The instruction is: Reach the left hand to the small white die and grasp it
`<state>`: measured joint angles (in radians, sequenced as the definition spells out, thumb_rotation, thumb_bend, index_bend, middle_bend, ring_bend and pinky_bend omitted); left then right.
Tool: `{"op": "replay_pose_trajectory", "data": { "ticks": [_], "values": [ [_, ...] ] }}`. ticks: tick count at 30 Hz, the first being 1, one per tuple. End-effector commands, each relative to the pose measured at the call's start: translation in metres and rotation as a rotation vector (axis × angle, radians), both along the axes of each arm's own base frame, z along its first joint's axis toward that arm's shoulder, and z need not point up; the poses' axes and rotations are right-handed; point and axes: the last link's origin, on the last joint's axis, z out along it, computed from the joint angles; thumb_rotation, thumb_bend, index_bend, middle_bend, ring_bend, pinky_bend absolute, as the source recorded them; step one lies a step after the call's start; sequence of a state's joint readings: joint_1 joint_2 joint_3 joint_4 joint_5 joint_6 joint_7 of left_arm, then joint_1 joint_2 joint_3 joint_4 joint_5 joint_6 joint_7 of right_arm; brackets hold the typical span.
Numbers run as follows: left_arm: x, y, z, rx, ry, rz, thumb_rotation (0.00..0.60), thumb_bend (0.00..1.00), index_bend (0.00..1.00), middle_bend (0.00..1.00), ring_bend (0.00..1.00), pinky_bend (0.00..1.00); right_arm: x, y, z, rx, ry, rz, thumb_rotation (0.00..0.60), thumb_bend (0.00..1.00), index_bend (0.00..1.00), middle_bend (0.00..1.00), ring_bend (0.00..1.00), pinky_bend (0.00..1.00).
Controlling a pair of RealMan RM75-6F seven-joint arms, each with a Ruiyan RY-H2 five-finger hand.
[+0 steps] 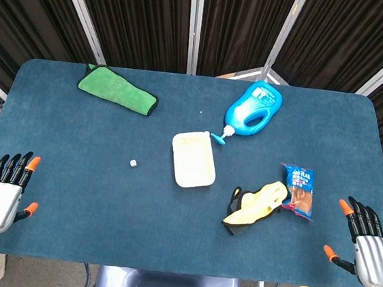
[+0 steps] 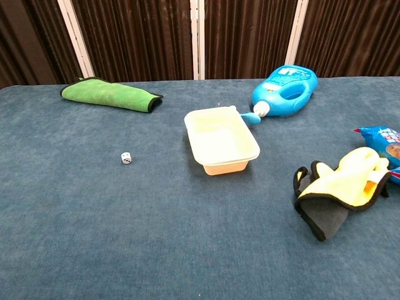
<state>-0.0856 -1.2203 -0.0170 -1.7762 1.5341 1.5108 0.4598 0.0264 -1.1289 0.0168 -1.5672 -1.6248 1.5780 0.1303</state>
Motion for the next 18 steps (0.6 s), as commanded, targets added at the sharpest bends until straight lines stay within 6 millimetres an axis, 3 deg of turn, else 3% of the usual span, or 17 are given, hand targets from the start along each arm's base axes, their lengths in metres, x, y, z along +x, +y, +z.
{"op": "replay_pose_trajectory", "data": {
  "ticks": [1,10,13,18],
  "values": [
    [-0.001,0.000,-0.001,-0.005,0.004,0.004,0.600,0.18,0.00,0.00,0.00,0.00,0.000,0.000,0.000,0.000,-0.002,0.000,0.600,0.10,0.06,0.00,0.00,0.00],
    [0.000,0.009,-0.009,-0.007,-0.003,0.037,0.600,0.18,0.00,0.00,0.00,0.00,0.003,0.000,0.004,-0.010,-0.019,0.004,0.600,0.10,0.06,0.00,0.00,0.00],
    [0.009,0.024,-0.018,0.002,-0.047,0.059,0.600,0.19,0.02,0.00,0.00,0.00,0.004,-0.001,0.005,-0.010,-0.031,0.005,0.600,0.10,0.06,0.00,0.00,0.00],
    [0.033,0.060,-0.037,0.001,-0.068,0.059,0.600,0.25,0.16,0.00,0.00,0.00,0.004,-0.004,0.005,0.001,-0.045,0.002,0.600,0.10,0.06,0.00,0.00,0.00]
  ]
}}
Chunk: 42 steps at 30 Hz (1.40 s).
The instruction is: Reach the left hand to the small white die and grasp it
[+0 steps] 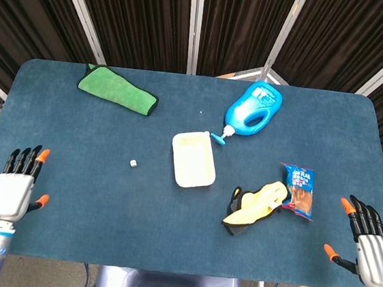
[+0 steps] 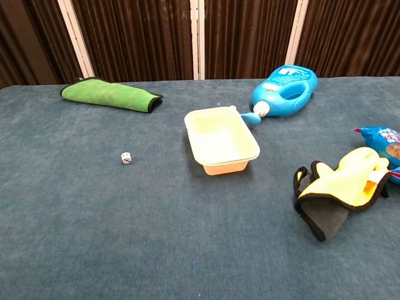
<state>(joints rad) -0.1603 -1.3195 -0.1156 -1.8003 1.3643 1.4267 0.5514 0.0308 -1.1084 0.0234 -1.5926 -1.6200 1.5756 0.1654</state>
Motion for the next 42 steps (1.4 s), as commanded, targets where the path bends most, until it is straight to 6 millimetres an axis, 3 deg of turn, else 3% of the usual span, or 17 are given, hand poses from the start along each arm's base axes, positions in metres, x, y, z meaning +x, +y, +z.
{"op": "replay_pose_trajectory", "data": {
  "ticks": [1,10,19,30,42],
  "values": [
    [0.024,0.032,-0.019,-0.013,-0.008,-0.010,0.600,0.26,0.18,0.00,0.00,0.00,0.000,-0.002,0.001,0.005,-0.008,-0.001,0.600,0.10,0.06,0.00,0.00,0.00],
    [0.064,0.082,-0.060,-0.100,0.070,-0.018,0.600,0.28,0.22,0.00,0.00,0.00,-0.003,-0.005,0.004,0.006,-0.030,-0.012,0.600,0.10,0.06,0.00,0.00,0.00],
    [0.098,0.117,-0.121,-0.153,0.130,0.026,0.600,0.30,0.33,0.00,0.00,0.00,-0.007,-0.007,0.009,0.009,-0.053,-0.028,0.600,0.10,0.06,0.00,0.00,0.00],
    [0.118,0.137,-0.163,-0.137,0.151,0.069,0.600,0.34,0.40,0.00,0.00,0.00,-0.008,-0.006,0.013,0.011,-0.073,-0.028,0.600,0.10,0.06,0.00,0.00,0.00],
    [0.122,0.143,-0.184,-0.146,0.137,0.094,0.600,0.34,0.43,0.00,0.00,0.00,-0.007,-0.006,0.014,0.014,-0.082,-0.025,0.600,0.10,0.06,0.00,0.00,0.00]
  ]
}}
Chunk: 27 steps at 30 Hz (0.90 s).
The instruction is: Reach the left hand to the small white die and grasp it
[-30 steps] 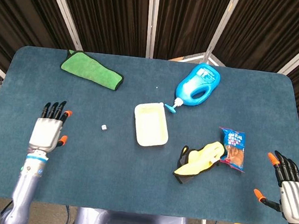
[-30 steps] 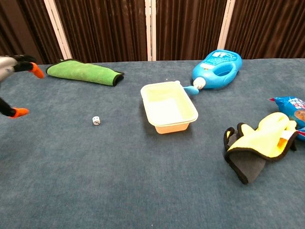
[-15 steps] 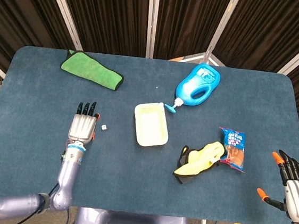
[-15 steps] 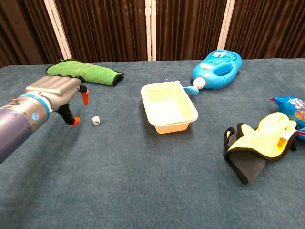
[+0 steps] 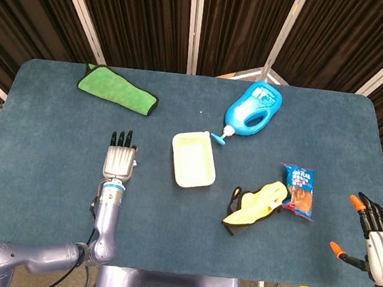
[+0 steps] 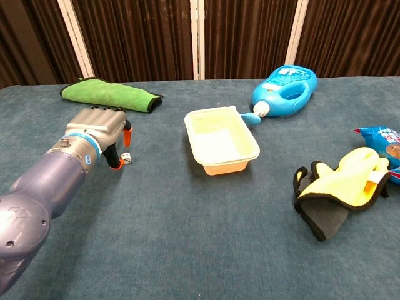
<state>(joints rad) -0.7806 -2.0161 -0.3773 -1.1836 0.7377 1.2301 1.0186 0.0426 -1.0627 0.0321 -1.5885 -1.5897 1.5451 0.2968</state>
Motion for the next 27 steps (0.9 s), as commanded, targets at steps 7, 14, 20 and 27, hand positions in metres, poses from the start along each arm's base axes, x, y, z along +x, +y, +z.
{"op": "replay_pose_trajectory", "data": {
  "ticks": [7,14,20,27],
  "values": [
    [0.0012,0.0014,-0.0060,-0.002,-0.011,-0.005,0.600,0.34,0.45,0.00,0.00,0.00,-0.0001,-0.0009,0.0006,-0.003,-0.003,-0.002,0.600,0.10,0.06,0.00,0.00,0.00],
    [-0.0040,0.0063,-0.0050,0.006,-0.003,0.006,0.600,0.35,0.45,0.00,0.00,0.00,0.0002,-0.0005,-0.0008,0.002,0.001,-0.001,0.600,0.10,0.06,0.00,0.00,0.00],
    [-0.0053,0.0063,-0.0091,-0.005,0.002,0.011,0.600,0.35,0.48,0.00,0.00,0.00,0.0010,0.0000,-0.0015,0.005,0.001,0.003,0.600,0.10,0.06,0.00,0.00,0.00],
    [-0.0027,0.0059,-0.0114,-0.008,-0.005,-0.002,0.600,0.45,0.53,0.00,0.00,0.00,0.0013,0.0005,-0.0002,-0.001,-0.007,0.005,0.600,0.10,0.06,0.00,0.00,0.00]
  ]
}}
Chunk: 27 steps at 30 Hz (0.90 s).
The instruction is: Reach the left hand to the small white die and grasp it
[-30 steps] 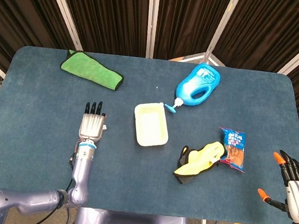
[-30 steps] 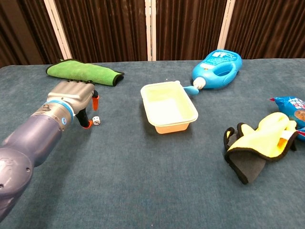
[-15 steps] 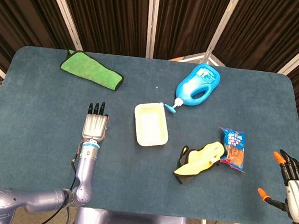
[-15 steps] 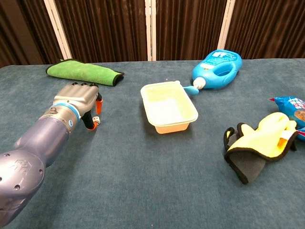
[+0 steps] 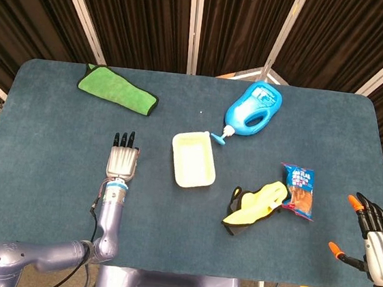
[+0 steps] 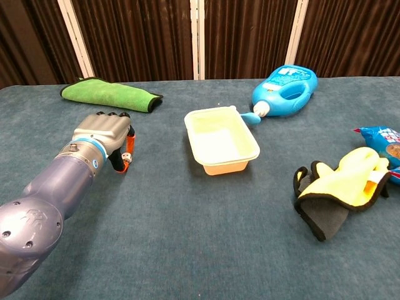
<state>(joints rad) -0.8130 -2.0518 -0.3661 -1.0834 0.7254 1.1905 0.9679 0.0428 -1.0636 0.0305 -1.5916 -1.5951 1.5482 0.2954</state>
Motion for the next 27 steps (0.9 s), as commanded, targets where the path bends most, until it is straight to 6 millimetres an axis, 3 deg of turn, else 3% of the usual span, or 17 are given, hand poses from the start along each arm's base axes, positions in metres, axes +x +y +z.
{"op": "replay_pose_trajectory", "data": {
  "ticks": [1,3,9,18,27],
  "values": [
    [0.002,-0.001,0.001,0.006,-0.008,-0.010,0.600,0.47,0.54,0.00,0.00,0.00,0.000,0.000,0.001,-0.003,-0.006,0.001,0.600,0.10,0.06,0.00,0.00,0.00],
    [0.003,-0.001,0.003,0.009,-0.019,-0.020,0.600,0.52,0.55,0.00,0.00,0.00,0.000,0.000,0.001,-0.004,-0.007,0.001,0.600,0.10,0.06,0.00,0.00,0.00],
    [0.010,-0.005,0.018,0.029,-0.063,-0.057,0.600,0.52,0.56,0.00,0.00,0.00,-0.001,0.000,0.001,-0.005,-0.010,-0.002,0.600,0.10,0.06,0.00,0.00,0.00],
    [0.024,-0.040,0.077,0.055,-0.177,-0.185,0.600,0.52,0.54,0.00,0.00,0.00,0.002,0.003,0.006,-0.023,-0.003,0.009,0.600,0.10,0.06,0.00,0.00,0.00],
    [0.028,-0.068,0.116,0.034,-0.219,-0.207,0.600,0.52,0.54,0.00,0.00,0.00,0.009,0.010,0.008,-0.043,0.000,0.032,0.600,0.10,0.06,0.00,0.00,0.00]
  ]
}}
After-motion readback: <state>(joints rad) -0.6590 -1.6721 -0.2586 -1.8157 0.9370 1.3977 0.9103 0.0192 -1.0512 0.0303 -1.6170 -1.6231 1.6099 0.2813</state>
